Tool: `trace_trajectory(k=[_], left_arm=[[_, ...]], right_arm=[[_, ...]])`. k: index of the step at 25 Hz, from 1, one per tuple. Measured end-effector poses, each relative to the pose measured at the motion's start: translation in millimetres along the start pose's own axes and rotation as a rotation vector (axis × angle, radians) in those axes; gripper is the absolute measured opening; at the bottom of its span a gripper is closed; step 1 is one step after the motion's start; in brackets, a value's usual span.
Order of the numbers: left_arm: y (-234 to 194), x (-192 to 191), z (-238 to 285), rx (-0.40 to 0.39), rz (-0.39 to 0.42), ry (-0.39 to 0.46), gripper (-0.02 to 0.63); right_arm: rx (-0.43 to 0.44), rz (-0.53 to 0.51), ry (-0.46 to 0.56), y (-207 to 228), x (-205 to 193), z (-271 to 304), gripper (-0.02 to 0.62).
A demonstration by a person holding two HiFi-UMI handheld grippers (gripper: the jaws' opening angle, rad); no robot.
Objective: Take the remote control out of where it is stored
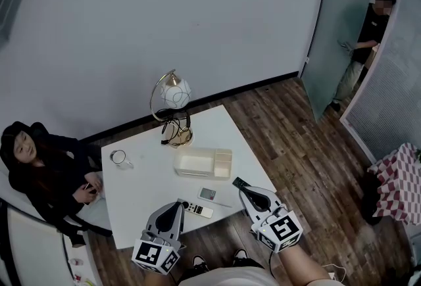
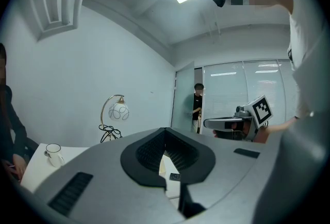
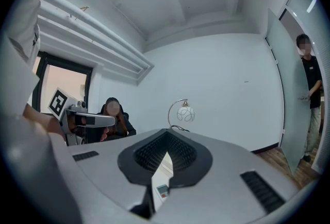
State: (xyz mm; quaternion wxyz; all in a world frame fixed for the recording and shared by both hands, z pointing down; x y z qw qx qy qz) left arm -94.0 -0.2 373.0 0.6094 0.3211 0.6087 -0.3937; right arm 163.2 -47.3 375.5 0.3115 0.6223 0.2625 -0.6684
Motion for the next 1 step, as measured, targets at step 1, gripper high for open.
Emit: trace_trajectory(k=[1], left_arm=[[0.5,-0.4,-0.8,0.0,0.0,0.0,0.008]], right_arm=[[0.0,0.0,-0.002,-0.6,0.0,-0.6,0.009]])
Point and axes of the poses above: the fingertips, and each gripper's own axes: z forward along the fingers, y to its right, x out of its top, the point moved 8 cm from there along -z, backward along the fingers, and after that the axes turned 1 degree about z, right-handed, at the moved point
